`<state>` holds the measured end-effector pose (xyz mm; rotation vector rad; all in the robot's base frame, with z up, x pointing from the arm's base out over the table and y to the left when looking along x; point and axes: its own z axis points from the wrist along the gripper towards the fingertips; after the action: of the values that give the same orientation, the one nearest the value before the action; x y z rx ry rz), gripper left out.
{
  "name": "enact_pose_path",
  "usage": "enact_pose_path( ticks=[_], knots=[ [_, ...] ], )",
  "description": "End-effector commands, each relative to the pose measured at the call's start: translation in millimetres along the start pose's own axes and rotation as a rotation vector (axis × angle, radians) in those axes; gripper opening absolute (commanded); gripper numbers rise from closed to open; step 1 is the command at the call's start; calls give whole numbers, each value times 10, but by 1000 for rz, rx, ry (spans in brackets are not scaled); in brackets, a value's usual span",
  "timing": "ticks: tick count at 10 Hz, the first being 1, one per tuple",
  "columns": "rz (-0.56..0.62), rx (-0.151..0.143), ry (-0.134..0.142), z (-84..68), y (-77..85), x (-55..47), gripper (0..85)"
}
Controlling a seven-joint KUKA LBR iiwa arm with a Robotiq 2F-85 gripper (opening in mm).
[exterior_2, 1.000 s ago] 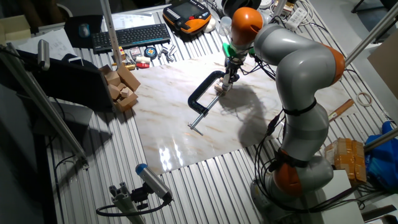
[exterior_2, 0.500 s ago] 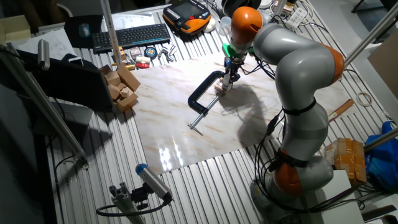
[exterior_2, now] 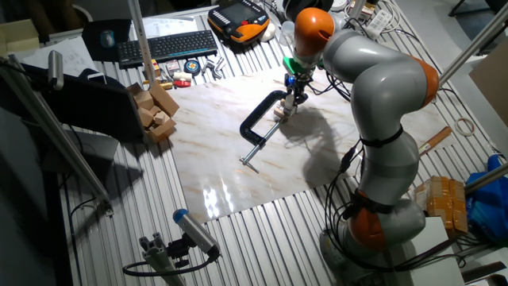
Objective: Take out the light bulb by rotating it
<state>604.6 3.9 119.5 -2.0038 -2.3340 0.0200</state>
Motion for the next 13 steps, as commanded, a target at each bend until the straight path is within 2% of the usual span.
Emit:
enact_pose_path(
  ticks=[1, 5, 13],
  knots=[
    [-17, 0, 1, 0, 1, 1, 0],
    [-86, -13, -6, 4, 4, 2, 0],
    [-260, -13, -12, -4, 11, 5, 0]
  ],
)
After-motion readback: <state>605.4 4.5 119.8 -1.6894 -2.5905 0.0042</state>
